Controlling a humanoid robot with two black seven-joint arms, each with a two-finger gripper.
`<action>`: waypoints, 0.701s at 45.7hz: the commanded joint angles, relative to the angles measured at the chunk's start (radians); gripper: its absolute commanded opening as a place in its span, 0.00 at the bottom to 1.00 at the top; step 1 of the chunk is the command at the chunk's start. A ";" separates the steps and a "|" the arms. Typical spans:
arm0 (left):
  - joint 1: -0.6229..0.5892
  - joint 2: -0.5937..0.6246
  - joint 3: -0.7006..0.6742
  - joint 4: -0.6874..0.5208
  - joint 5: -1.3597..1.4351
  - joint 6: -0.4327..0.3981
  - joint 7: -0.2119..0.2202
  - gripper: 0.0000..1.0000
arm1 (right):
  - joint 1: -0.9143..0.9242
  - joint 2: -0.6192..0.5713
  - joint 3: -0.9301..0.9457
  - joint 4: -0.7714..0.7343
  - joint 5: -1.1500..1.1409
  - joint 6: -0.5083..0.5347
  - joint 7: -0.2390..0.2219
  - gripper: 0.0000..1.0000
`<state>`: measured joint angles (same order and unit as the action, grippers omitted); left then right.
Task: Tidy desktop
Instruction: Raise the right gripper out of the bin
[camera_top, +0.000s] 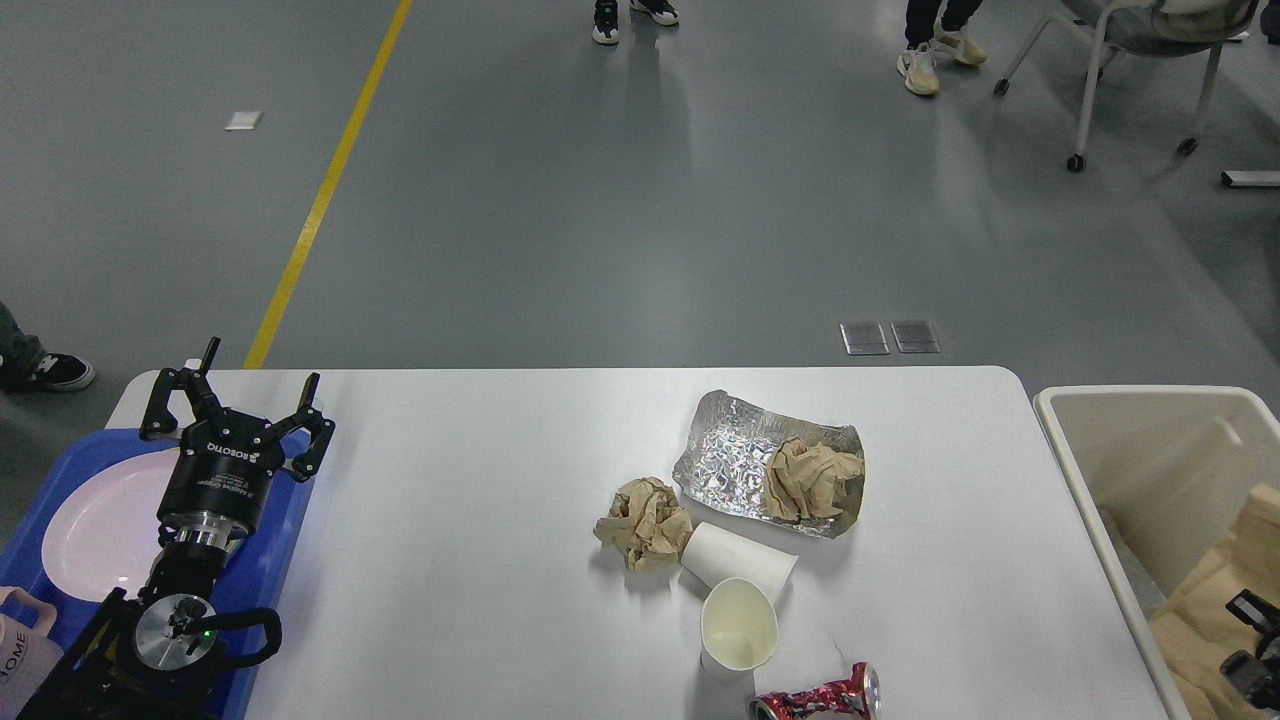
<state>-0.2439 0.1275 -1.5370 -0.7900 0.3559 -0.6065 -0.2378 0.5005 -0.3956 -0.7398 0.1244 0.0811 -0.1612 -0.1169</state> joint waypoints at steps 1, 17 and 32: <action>0.000 0.000 0.000 0.000 0.000 0.001 0.000 0.97 | -0.005 0.011 -0.001 0.001 -0.001 0.000 -0.001 0.00; 0.000 0.000 0.000 0.000 0.000 0.001 0.000 0.97 | -0.010 0.023 -0.001 0.003 -0.001 -0.006 -0.001 0.43; 0.000 0.000 0.000 0.000 0.000 0.001 0.000 0.97 | -0.002 0.015 -0.012 0.017 -0.003 -0.015 -0.001 1.00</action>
<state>-0.2439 0.1275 -1.5370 -0.7900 0.3559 -0.6066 -0.2378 0.4948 -0.3781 -0.7513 0.1399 0.0784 -0.1801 -0.1183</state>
